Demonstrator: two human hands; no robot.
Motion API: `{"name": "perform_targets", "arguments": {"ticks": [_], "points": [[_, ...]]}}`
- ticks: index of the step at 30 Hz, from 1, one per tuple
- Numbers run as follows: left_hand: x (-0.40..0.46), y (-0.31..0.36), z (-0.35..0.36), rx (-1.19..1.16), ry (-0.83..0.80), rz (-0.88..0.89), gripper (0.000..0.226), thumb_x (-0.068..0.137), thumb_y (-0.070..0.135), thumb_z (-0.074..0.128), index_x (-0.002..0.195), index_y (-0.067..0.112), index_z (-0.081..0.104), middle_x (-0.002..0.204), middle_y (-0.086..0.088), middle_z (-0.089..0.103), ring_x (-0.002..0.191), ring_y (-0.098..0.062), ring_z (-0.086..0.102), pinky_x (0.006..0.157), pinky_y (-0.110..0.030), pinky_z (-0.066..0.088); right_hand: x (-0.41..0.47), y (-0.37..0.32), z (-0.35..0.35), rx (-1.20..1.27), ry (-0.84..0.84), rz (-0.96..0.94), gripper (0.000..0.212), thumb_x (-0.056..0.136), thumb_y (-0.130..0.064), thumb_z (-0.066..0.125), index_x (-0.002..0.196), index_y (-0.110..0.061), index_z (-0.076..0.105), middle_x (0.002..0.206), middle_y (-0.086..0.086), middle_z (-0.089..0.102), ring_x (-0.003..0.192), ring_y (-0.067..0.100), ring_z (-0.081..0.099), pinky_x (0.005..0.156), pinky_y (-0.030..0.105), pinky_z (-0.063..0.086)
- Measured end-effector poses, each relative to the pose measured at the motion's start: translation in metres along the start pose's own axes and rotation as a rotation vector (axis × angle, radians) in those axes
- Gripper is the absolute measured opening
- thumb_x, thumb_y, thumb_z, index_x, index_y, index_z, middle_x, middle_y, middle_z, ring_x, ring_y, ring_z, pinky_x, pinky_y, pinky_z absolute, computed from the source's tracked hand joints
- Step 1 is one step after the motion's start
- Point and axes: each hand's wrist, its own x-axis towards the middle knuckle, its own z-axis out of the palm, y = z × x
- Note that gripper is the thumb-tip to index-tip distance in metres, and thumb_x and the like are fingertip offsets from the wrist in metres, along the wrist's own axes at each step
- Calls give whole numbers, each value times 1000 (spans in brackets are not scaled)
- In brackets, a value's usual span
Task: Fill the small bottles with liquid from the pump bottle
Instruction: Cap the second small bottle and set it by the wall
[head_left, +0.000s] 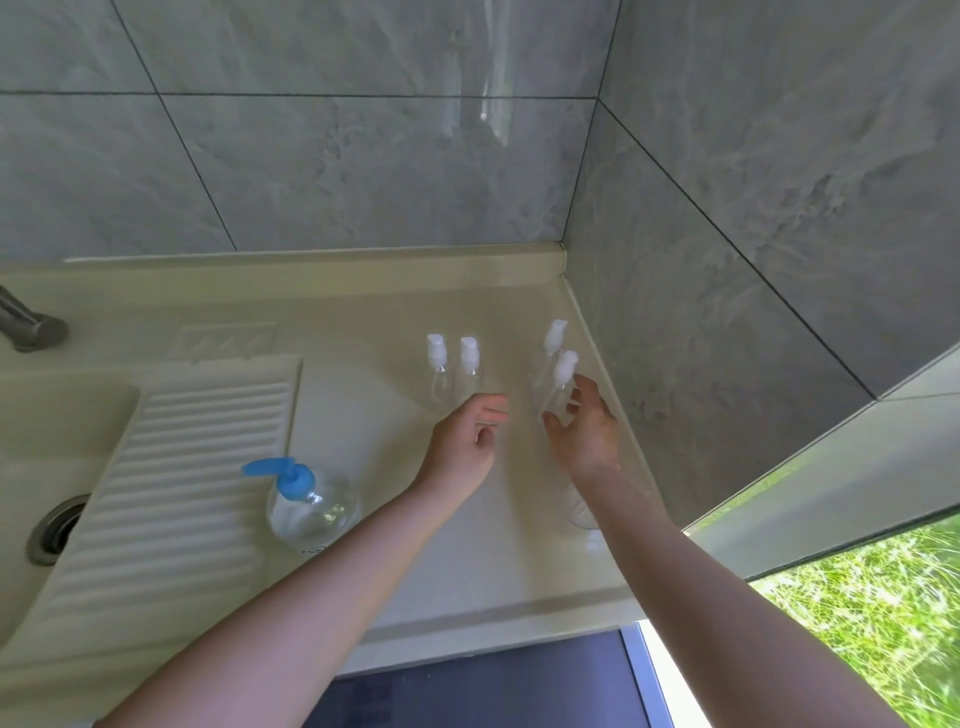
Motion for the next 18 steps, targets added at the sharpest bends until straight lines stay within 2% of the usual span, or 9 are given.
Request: {"name": "perform_targets", "arguments": {"ticks": [4, 8, 18], "points": [[2, -3, 0, 5, -3, -20, 47, 90, -9, 38, 121, 19, 60, 100, 5, 70, 98, -12, 65, 88, -13, 44, 3, 2, 3, 24, 2, 2, 47, 92, -10, 62, 136, -13, 46, 125, 13, 62, 114, 29, 60, 89, 27, 43], [5, -6, 3, 17, -33, -31, 46, 92, -8, 38, 124, 18, 59, 104, 2, 72, 97, -12, 65, 83, -8, 42, 4, 3, 5, 34, -18, 4, 42, 95, -12, 60, 134, -12, 44, 121, 13, 63, 110, 30, 60, 83, 27, 43], [12, -7, 7, 6, -62, -42, 44, 94, -6, 37, 125, 17, 58, 102, 2, 71, 98, -12, 66, 80, -6, 42, 8, 3, 9, 83, -3, 22, 42, 94, -11, 61, 132, -11, 44, 120, 12, 61, 104, 31, 62, 88, 37, 51]]}}
